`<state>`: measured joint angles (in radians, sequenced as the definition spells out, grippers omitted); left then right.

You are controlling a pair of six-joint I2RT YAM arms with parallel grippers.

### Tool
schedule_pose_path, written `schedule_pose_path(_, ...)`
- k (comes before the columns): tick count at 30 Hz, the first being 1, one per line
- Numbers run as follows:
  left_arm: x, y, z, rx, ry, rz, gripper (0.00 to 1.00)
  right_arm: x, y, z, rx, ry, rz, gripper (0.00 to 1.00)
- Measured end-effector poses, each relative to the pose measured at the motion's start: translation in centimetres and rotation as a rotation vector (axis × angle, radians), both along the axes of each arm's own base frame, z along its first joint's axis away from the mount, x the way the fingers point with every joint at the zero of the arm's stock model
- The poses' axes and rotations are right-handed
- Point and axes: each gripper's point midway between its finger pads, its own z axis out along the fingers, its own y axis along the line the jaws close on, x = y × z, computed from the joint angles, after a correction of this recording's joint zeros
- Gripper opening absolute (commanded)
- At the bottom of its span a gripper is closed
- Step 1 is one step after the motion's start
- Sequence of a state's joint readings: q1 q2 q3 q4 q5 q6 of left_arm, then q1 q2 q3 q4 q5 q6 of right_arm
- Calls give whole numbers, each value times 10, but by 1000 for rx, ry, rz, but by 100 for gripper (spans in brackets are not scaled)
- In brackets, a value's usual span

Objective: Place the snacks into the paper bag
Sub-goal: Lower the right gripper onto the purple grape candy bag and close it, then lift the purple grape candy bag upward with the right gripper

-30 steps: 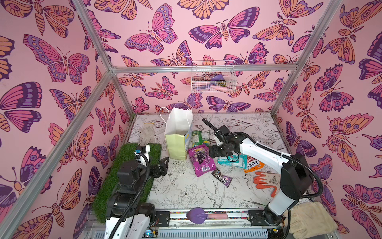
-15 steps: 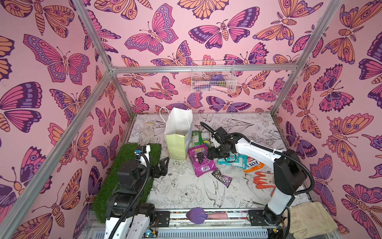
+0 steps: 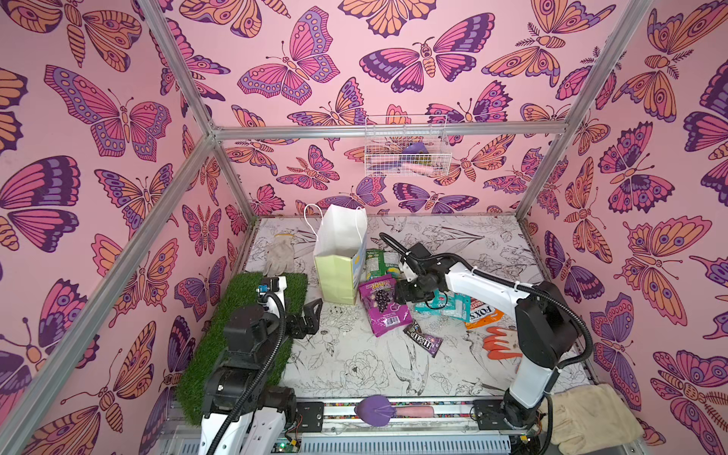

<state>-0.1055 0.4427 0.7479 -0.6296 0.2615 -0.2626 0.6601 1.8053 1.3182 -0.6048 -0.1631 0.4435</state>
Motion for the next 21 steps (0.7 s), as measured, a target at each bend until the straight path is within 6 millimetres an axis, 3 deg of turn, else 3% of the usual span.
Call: schedule_pose_path(21,0,0,0,0,0,0,100,2,11,-16,31,29,14,54)
